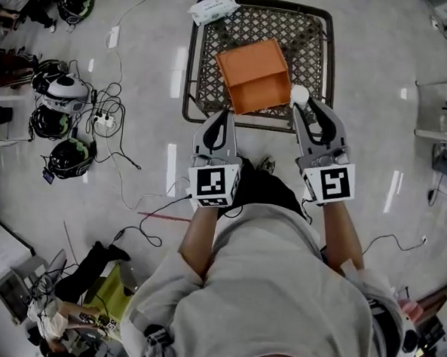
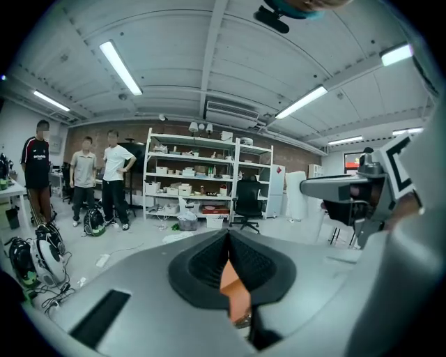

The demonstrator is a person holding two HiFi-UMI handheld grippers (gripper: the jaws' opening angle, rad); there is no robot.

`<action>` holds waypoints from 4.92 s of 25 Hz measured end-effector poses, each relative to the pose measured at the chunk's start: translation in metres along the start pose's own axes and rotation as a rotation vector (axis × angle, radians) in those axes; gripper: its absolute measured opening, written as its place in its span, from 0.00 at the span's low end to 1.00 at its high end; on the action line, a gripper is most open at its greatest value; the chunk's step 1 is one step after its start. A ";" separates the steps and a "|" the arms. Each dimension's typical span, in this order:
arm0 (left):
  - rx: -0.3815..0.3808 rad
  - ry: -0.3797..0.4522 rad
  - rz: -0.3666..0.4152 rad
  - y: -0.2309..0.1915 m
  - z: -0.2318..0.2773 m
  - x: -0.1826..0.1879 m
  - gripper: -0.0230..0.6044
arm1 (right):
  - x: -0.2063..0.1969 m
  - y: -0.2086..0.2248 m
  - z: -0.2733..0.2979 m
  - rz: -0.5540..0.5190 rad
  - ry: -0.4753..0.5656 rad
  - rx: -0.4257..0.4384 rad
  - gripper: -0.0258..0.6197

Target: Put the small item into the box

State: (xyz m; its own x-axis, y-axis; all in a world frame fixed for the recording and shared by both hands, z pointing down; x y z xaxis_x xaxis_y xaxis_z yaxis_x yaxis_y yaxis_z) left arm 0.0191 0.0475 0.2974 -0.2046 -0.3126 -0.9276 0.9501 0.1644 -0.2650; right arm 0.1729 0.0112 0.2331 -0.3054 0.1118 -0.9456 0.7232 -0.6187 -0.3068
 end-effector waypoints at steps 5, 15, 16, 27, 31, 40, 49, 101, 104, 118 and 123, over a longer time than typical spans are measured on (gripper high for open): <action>0.004 -0.030 -0.051 -0.033 0.020 -0.016 0.05 | -0.009 -0.022 0.040 -0.014 -0.091 0.069 0.19; -0.022 -0.082 -0.086 -0.078 0.040 -0.049 0.05 | -0.038 -0.057 0.085 -0.062 -0.192 0.121 0.19; -0.020 -0.086 -0.094 -0.080 0.041 -0.052 0.05 | -0.041 -0.059 0.086 -0.061 -0.198 0.124 0.19; 0.031 -0.152 -0.141 -0.087 0.057 -0.097 0.05 | -0.089 -0.068 0.109 -0.056 -0.282 0.213 0.19; 0.072 -0.172 -0.171 -0.089 0.060 -0.117 0.05 | -0.110 -0.071 0.116 -0.052 -0.316 0.270 0.19; 0.158 -0.199 -0.241 -0.092 0.067 -0.149 0.05 | -0.146 -0.085 0.131 -0.105 -0.364 0.423 0.19; 0.242 -0.212 -0.302 -0.104 0.069 -0.181 0.05 | -0.185 -0.107 0.142 -0.197 -0.417 0.592 0.19; 0.380 -0.321 -0.485 -0.132 0.090 -0.285 0.05 | -0.354 -0.159 0.167 -0.270 -0.801 0.857 0.19; 0.381 -0.325 -0.491 -0.133 0.090 -0.288 0.05 | -0.359 -0.160 0.168 -0.270 -0.815 0.860 0.19; 0.376 -0.337 -0.490 -0.133 0.090 -0.286 0.05 | -0.363 -0.161 0.173 -0.244 -0.821 0.838 0.22; 0.367 -0.324 -0.479 -0.134 0.088 -0.277 0.05 | -0.352 -0.156 0.174 -0.218 -0.792 0.806 0.26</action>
State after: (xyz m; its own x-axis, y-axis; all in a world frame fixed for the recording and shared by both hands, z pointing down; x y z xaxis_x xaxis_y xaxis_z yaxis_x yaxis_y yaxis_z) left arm -0.0306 0.0296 0.6126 -0.5961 -0.5454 -0.5892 0.8021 -0.3716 -0.4676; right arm 0.0597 -0.0671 0.6329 -0.8851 -0.0661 -0.4606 0.0886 -0.9957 -0.0275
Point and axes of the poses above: the fingertips, and each gripper's own axes: z forward along the fingers, y to its right, x out of its top, the point moved 2 cm from there along -z, backward along the fingers, and after that the axes turned 10 degrees about -z, right-handed, at the moved point
